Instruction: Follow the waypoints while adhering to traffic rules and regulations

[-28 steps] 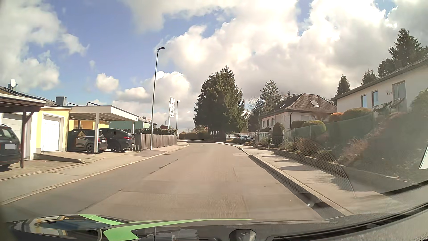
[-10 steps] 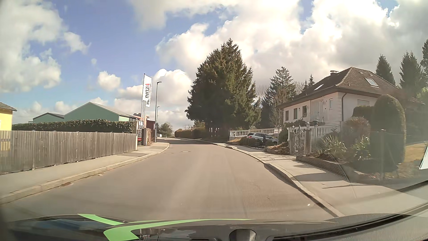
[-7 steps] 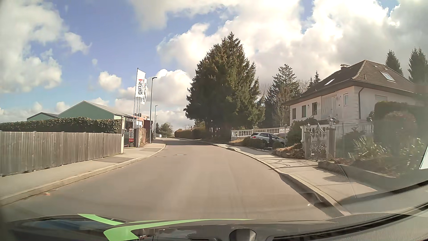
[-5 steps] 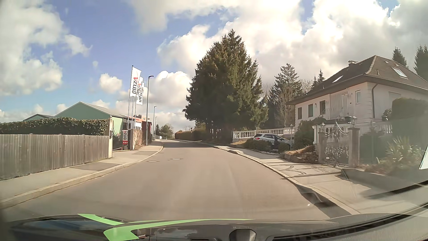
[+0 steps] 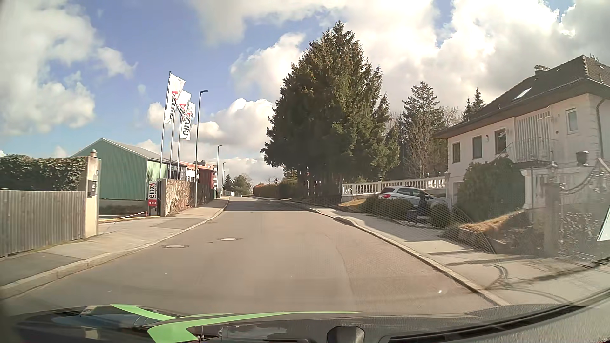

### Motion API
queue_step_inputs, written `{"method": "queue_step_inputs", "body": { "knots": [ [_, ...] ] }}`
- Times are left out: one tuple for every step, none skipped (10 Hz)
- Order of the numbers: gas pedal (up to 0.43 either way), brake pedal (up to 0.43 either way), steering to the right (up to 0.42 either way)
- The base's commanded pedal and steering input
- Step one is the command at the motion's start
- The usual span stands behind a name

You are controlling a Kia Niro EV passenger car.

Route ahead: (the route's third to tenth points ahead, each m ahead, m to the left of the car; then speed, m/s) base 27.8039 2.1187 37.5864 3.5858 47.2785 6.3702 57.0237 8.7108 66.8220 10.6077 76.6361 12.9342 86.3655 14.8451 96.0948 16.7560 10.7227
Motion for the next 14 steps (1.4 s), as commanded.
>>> {"method": "queue_step_inputs", "body": {
  "knots": [
    [0.157, 0.0, -0.023],
    [0.157, 0.0, -0.025],
    [0.157, 0.0, -0.026],
    [0.157, 0.0, -0.028],
    [0.157, 0.0, -0.029],
    [0.169, 0.0, -0.03],
    [0.169, 0.0, -0.031],
    [0.169, 0.0, -0.032],
    [0.169, 0.0, -0.032],
    [0.169, 0.0, -0.033],
    [0.169, 0.0, -0.034],
    [0.169, 0.0, -0.034],
    [0.189, 0.0, -0.034],
    [0.189, 0.0, -0.032]
  ]
}}
